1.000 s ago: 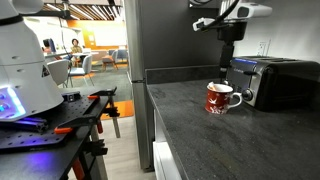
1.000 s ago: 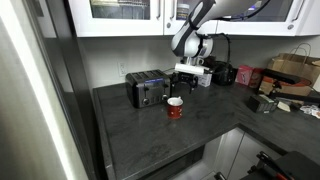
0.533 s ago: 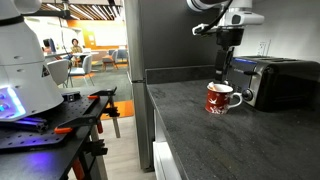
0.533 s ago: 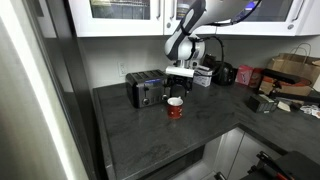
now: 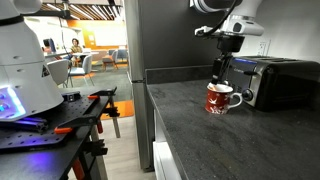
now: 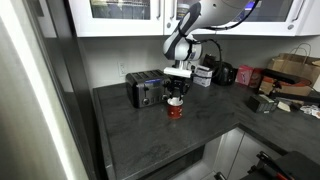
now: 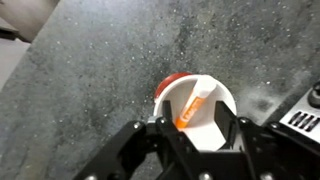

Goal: Pick the marker from the cup and put it on the counter

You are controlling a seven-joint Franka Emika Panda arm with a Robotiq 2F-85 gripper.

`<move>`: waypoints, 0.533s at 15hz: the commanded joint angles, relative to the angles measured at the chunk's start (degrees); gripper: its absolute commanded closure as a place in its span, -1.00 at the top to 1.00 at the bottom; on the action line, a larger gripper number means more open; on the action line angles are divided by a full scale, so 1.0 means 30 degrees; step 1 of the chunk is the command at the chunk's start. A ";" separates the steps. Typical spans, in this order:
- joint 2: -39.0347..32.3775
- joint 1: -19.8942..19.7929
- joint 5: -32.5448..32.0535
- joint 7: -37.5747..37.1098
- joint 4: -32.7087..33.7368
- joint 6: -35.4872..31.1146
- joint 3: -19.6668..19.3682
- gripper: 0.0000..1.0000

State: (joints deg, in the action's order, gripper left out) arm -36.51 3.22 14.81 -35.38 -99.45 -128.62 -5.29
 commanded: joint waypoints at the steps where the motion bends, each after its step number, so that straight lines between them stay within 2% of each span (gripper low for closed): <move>1: -0.0975 -0.0748 0.1179 0.0574 0.1579 0.1307 0.0609 0.10; 4: -0.1754 -0.1023 0.1566 0.0674 0.2503 0.1876 0.0745 0.11; 7: -0.2500 -0.1369 0.2001 0.0754 0.3398 0.2794 0.0935 -0.12; 8: -0.2739 -0.1419 0.2109 0.0720 0.3667 0.3014 0.0911 -0.10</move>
State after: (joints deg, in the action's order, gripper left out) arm -42.51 0.39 19.23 -34.44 -92.30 -123.89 -3.43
